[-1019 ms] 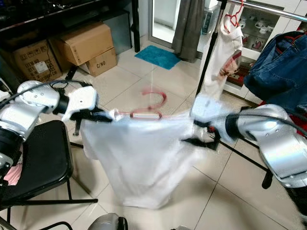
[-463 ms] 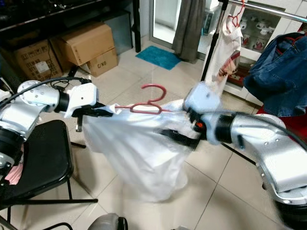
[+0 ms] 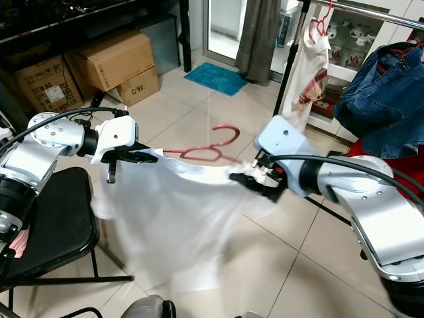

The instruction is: Hang hanger

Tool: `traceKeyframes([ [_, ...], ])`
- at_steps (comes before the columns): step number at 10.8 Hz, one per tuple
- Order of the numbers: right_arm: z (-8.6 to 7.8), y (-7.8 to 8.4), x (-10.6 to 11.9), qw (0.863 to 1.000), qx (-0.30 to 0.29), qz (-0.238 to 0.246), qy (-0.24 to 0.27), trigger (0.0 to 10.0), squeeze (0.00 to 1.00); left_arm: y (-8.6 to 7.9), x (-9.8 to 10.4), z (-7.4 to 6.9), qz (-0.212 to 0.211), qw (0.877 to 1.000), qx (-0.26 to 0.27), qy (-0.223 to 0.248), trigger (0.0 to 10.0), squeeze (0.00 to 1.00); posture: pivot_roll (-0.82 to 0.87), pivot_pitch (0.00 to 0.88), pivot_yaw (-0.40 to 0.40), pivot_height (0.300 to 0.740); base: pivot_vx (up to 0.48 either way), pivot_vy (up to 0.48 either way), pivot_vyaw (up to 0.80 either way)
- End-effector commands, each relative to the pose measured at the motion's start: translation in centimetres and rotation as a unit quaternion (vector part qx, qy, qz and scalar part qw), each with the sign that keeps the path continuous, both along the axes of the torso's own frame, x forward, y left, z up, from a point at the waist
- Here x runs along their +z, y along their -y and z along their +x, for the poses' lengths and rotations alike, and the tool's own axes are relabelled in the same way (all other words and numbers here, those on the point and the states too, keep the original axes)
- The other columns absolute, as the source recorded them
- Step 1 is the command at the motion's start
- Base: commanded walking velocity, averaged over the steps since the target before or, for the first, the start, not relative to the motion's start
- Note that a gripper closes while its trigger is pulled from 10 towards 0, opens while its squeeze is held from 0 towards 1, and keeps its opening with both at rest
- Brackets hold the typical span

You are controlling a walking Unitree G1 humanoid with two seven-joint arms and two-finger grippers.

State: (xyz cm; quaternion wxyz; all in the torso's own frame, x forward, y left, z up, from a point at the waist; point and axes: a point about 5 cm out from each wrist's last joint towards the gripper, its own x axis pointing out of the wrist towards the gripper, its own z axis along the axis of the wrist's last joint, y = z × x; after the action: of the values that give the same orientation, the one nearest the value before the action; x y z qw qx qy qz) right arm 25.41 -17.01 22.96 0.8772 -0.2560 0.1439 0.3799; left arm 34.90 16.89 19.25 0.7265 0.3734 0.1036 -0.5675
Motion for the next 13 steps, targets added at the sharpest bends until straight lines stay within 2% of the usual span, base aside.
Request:
traceKeyframes([
  [1, 0.2, 0.8, 1.2, 0.999, -0.027, 0.01, 0.031, 10.0, 0.0, -0.1, 1.2, 0.2, -0.013, 0.999, -0.002, 0.036, 0.0, 0.0, 0.0, 0.042, 0.037, 0.74, 0.0, 0.0, 0.0],
  [2, 0.7, 1.6, 1.6, 0.997, -0.058, 0.018, 0.052, 10.0, 0.0, -0.1, 1.5, 0.1, -0.035, 0.998, -0.014, 0.042, 0.0, 0.0, 0.0, 0.043, 0.038, 0.74, 0.0, 0.0, 0.0],
  [3, 0.7, 2.0, 1.8, 0.994, -0.073, 0.063, 0.051, 10.0, 0.0, -0.3, 2.0, -0.2, -0.097, 0.995, -0.022, 0.017, 0.0, 0.0, 0.01, 0.042, 0.038, 0.74, 0.0, 0.0, 0.0],
  [4, 0.3, 2.7, 2.2, 0.992, -0.07, 0.092, 0.049, 10.0, 0.0, -0.9, 3.0, -0.7, -0.179, 0.983, -0.044, -0.017, 0.0, 0.0, 0.01, 0.043, 0.038, 0.74, 0.0, 0.0, 0.0],
  [6, -0.1, 3.6, 2.9, 0.987, -0.051, 0.14, 0.059, 10.0, 0.0, -1.7, 3.6, -1.6, -0.226, 0.97, -0.076, -0.053, 0.0, 0.0, 0.01, 0.046, 0.04, 0.74, 0.0, 0.0, 0.0],
  [8, 0.0, 3.5, 3.6, 0.981, -0.035, 0.177, 0.078, 10.0, 0.0, -2.1, 3.3, -2.3, -0.226, 0.966, -0.097, -0.084, 0.0, 0.0, 0.01, 0.044, 0.043, 0.74, 0.0, 0.0, 0.0],
  [10, -0.3, 3.0, 4.3, 0.974, 0.015, 0.205, 0.093, 10.0, 0.0, -2.4, 3.1, -2.4, -0.214, 0.967, -0.095, -0.098, 0.0, 0.0, 0.02, 0.038, 0.046, 0.74, 0.0, 0.0, 0.0],
  [11, 0.0, 3.1, 4.1, 0.976, -0.006, 0.199, 0.086, 10.0, 0.0, -2.3, 3.3, -2.2, -0.215, 0.968, -0.09, -0.088, 0.0, 0.0, 0.02, 0.035, 0.04, 0.74, 0.0, 0.0, 0.0],
  [13, 0.4, 3.8, 3.2, 0.971, -0.088, 0.216, 0.061, 10.0, 0.0, -2.1, 3.1, -2.0, -0.216, 0.972, -0.068, -0.065, 0.0, 0.0, 0.03, 0.033, 0.035, 0.74, 0.0, 0.0, 0.0],
])
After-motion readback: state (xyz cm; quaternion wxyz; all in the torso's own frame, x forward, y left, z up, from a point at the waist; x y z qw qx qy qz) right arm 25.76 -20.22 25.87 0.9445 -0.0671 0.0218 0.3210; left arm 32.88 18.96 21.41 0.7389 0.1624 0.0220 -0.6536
